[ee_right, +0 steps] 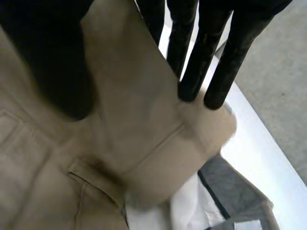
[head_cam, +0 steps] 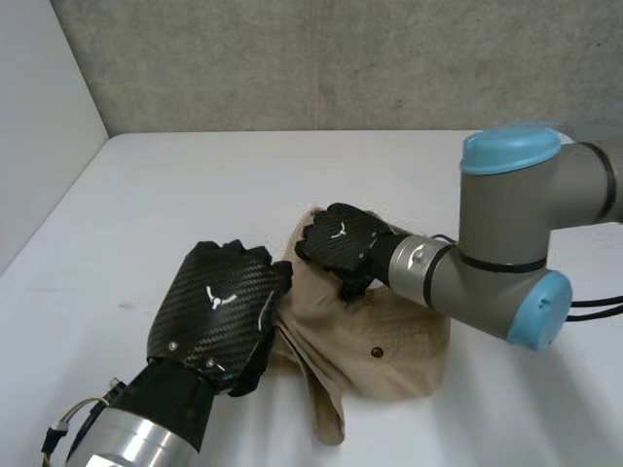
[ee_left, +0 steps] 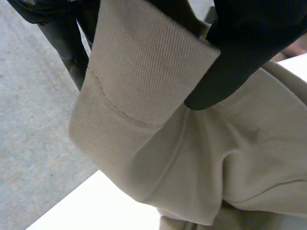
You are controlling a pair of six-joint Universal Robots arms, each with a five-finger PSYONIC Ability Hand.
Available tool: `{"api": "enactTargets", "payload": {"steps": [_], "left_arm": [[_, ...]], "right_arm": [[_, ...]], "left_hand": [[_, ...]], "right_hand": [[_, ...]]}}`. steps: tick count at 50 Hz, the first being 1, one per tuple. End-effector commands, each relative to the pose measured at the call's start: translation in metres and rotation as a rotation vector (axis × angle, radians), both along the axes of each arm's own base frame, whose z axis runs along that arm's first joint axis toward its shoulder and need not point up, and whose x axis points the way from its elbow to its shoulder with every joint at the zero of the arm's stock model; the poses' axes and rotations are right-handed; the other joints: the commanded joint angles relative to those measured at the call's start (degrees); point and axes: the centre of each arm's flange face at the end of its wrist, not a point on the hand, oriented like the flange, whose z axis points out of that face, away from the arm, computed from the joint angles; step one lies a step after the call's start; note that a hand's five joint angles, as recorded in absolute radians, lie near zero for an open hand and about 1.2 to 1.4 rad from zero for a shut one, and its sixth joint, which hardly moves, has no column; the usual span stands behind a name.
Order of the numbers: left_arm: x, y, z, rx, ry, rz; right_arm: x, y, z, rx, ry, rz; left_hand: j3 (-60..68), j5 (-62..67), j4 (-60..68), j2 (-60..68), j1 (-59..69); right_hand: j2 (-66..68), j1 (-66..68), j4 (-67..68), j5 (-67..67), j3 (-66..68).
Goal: Fold the shorts.
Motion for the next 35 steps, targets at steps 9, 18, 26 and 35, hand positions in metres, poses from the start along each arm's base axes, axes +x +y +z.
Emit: {"api": "enactTargets", "payload": {"steps": [9, 18, 26, 35], "left_arm": [[-0.019, -0.083, 0.061, -0.268, 0.118, 0.088], [-0.028, -0.117, 0.144, -0.627, 0.277, 0.187], [-0.026, -0.106, 0.08, -0.504, 0.175, 0.147], [-0.016, -0.082, -0.047, -0.196, -0.085, 0.085]], "right_arm": [[-0.01, -0.055, 0.151, -0.509, -0.503, -0.433], [-0.033, -0.023, 0.23, -0.681, -0.71, -0.43], [-0.039, -0.012, 0.163, -0.515, -0.532, -0.421], [-0.073, 0.011, 0.051, -0.155, -0.172, -0.481]], "left_hand": [[11.4, 14.4, 11.5, 11.2, 17.6], [11.4, 14.4, 11.5, 11.2, 17.6], [11.4, 14.4, 11.5, 11.2, 17.6], [11.4, 14.4, 11.5, 11.2, 17.6]], "right_hand": [[39.0, 44.4, 39.6, 40.6, 39.6], [39.0, 44.4, 39.6, 40.6, 39.6], [39.0, 44.4, 39.6, 40.6, 39.6], [39.0, 44.4, 39.6, 40.6, 39.6]]}}
